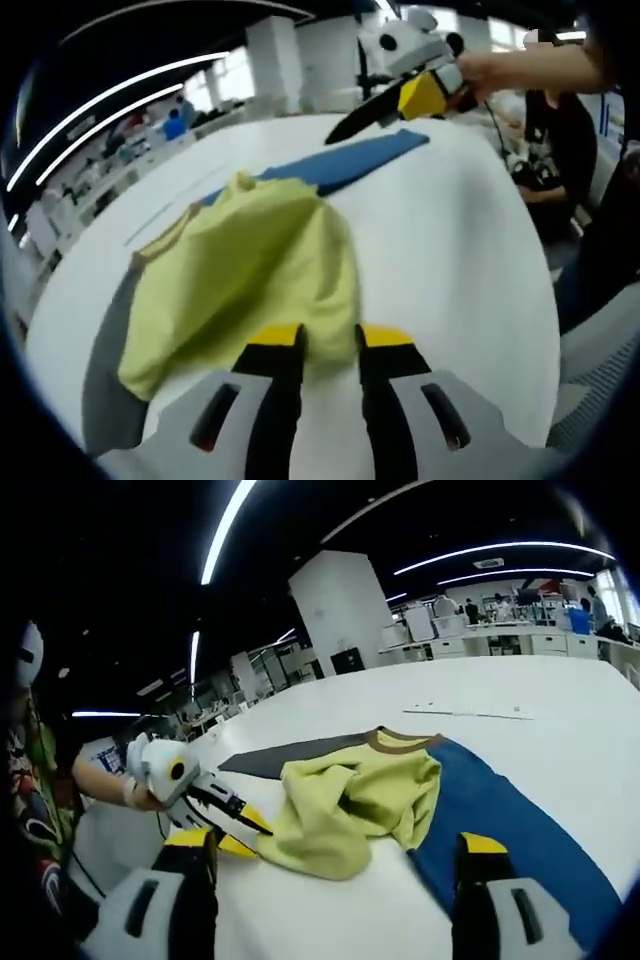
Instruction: Fold the garment on the visible template until the final outline fits inside the template.
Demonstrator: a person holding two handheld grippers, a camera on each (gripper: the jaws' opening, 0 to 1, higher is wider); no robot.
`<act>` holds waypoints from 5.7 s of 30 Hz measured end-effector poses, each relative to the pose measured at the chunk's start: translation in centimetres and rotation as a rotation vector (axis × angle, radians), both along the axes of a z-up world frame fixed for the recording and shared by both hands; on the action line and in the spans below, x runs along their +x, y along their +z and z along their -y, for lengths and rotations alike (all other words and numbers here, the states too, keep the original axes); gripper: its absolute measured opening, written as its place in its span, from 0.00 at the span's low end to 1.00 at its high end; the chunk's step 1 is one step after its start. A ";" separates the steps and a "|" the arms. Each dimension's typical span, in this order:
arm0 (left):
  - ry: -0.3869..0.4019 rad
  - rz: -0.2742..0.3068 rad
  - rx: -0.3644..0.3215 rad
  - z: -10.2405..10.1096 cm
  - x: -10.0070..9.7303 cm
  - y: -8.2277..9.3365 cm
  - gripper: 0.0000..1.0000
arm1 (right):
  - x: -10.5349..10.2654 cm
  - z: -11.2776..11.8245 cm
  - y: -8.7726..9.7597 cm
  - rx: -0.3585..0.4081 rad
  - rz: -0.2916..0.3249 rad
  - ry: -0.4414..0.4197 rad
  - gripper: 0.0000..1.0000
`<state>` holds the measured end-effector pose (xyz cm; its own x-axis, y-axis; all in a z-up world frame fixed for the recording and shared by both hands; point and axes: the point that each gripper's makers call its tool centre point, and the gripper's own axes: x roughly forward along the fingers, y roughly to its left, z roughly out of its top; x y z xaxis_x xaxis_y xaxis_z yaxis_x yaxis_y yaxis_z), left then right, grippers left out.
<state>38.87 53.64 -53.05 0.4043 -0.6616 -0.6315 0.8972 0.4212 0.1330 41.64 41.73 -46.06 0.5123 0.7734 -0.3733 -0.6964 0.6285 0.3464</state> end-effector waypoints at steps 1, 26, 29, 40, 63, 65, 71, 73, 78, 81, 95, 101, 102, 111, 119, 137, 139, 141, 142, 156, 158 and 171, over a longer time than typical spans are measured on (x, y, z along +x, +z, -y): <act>-0.005 0.006 0.004 0.0 0.1 0.0 0.16 | -0.1 0.1 0.1 0.006 -0.001 -0.007 0.97; 0.054 0.045 -0.127 -1.2 7.4 10.3 0.00 | -0.8 -0.7 -0.3 0.043 -0.031 -0.028 0.91; 0.067 0.036 -0.134 -1.3 9.4 10.4 0.00 | -0.8 -0.6 -0.4 0.051 -0.036 -0.035 0.91; 0.128 -0.027 -0.099 -1.2 14.7 7.4 0.00 | -1.3 -0.1 -1.4 0.061 -0.064 -0.065 0.89; 0.191 -0.067 -0.071 -2.0 14.9 5.6 0.08 | -1.6 -0.3 -1.8 0.098 -0.090 -0.091 0.87; 0.186 -0.060 -0.072 -2.0 14.6 5.9 0.08 | -1.6 -0.2 -1.9 0.097 -0.090 -0.091 0.87; 0.223 -0.043 -0.103 -3.0 14.2 6.9 0.11 | -1.5 -0.2 -1.8 0.105 -0.090 -0.091 0.87; 0.230 -0.042 -0.109 -3.6 14.0 7.1 0.11 | -1.5 -0.2 -1.8 0.105 -0.091 -0.091 0.87; 0.290 -0.053 -0.163 -5.2 13.5 8.0 0.11 | -1.4 -0.2 -1.7 0.106 -0.090 -0.089 0.87; 0.315 -0.077 -0.208 -5.7 12.4 8.4 0.06 | -1.4 -0.3 -1.7 0.108 -0.090 -0.090 0.87; 0.293 -0.136 -0.233 -3.5 10.3 5.1 0.12 | -1.7 -0.5 -1.5 0.109 -0.087 -0.082 0.87; 0.325 -0.139 -0.227 -3.2 11.4 4.1 0.12 | -2.1 -0.5 -1.5 0.101 -0.084 -0.075 0.87; 0.325 -0.140 -0.228 -3.2 11.4 4.1 0.11 | -2.2 -0.4 -1.5 0.099 -0.086 -0.075 0.87; 0.339 -0.138 -0.247 -2.6 12.1 3.8 0.04 | -2.3 -0.2 -1.9 0.099 -0.099 -0.086 0.87; 0.357 -0.173 -0.270 -3.1 11.7 4.1 0.01 | -2.3 -0.5 -1.9 0.105 -0.103 -0.082 0.83; 0.428 -0.142 -0.319 -8.6 10.2 8.2 0.00 | 0.8 -2.3 -4.2 0.070 -0.162 -0.158 0.44; 0.432 -0.146 -0.317 -8.8 10.0 8.0 0.00 | 1.3 -2.5 -4.6 0.060 -0.171 -0.166 0.40; 0.436 -0.151 -0.316 -8.9 9.9 8.0 0.00 | 1.7 -2.7 -4.9 0.057 -0.192 -0.179 0.36; 0.437 -0.150 -0.315 -9.0 9.9 8.0 0.00 | 1.8 -2.9 -5.0 0.053 -0.189 -0.177 0.33; 0.461 -0.150 -0.325 -10.1 10.2 8.4 0.00 | 5.4 -3.5 -6.7 0.049 -0.244 -0.276 0.17; 0.463 -0.148 -0.325 -10.3 10.2 8.4 0.00 | 5.6 -3.6 -6.8 0.061 -0.253 -0.286 0.12; 0.486 -0.153 -0.330 -11.7 9.8 8.5 0.00 | 4.2 -3.3 -5.6 0.062 -0.260 -0.265 0.00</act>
